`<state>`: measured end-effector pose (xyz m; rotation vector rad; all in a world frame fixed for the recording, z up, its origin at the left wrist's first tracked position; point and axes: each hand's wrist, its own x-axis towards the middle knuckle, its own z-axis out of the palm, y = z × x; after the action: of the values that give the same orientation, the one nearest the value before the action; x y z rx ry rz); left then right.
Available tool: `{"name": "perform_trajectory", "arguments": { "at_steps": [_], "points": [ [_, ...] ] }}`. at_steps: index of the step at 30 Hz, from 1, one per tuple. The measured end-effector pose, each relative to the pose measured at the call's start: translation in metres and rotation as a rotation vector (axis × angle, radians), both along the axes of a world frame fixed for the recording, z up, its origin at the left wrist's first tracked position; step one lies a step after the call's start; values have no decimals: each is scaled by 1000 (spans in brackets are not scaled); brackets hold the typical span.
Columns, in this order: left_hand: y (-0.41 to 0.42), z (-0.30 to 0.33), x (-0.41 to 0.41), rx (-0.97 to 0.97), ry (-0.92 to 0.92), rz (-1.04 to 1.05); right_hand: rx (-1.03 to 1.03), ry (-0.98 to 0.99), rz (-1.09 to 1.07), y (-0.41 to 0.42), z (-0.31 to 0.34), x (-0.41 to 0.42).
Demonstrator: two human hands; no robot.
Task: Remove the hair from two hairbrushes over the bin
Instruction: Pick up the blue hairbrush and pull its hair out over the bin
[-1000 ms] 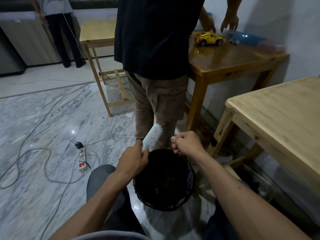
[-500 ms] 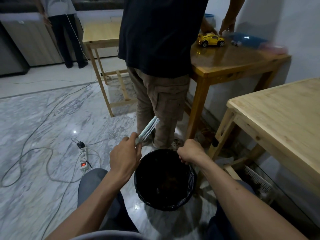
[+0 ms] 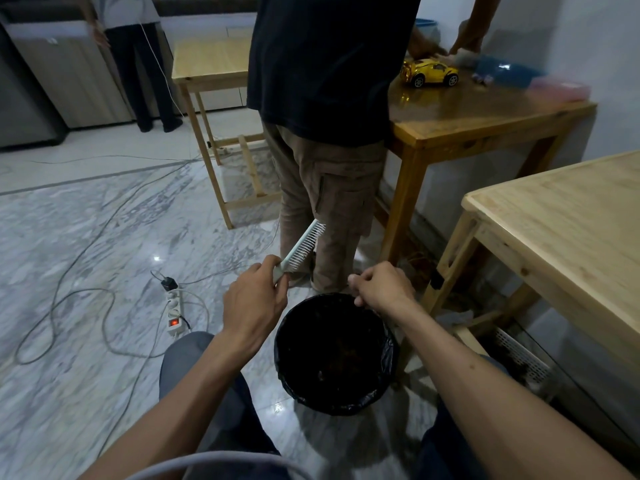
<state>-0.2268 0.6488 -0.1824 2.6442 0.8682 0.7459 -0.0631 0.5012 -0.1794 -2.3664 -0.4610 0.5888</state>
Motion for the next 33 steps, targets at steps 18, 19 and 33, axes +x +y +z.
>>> {"name": "perform_trajectory", "arguments": {
  "at_steps": [18, 19, 33],
  "points": [
    [-31, 25, 18, -926, -61, -147, 592, 475, -15, 12, 27, -5],
    [-33, 28, 20, -925, -63, -161, 625, 475, -50, 12, 33, -4],
    [-102, 101, 90, -625, -87, -359, 844, 268, -404, -67, 106, 65]
  ]
}}
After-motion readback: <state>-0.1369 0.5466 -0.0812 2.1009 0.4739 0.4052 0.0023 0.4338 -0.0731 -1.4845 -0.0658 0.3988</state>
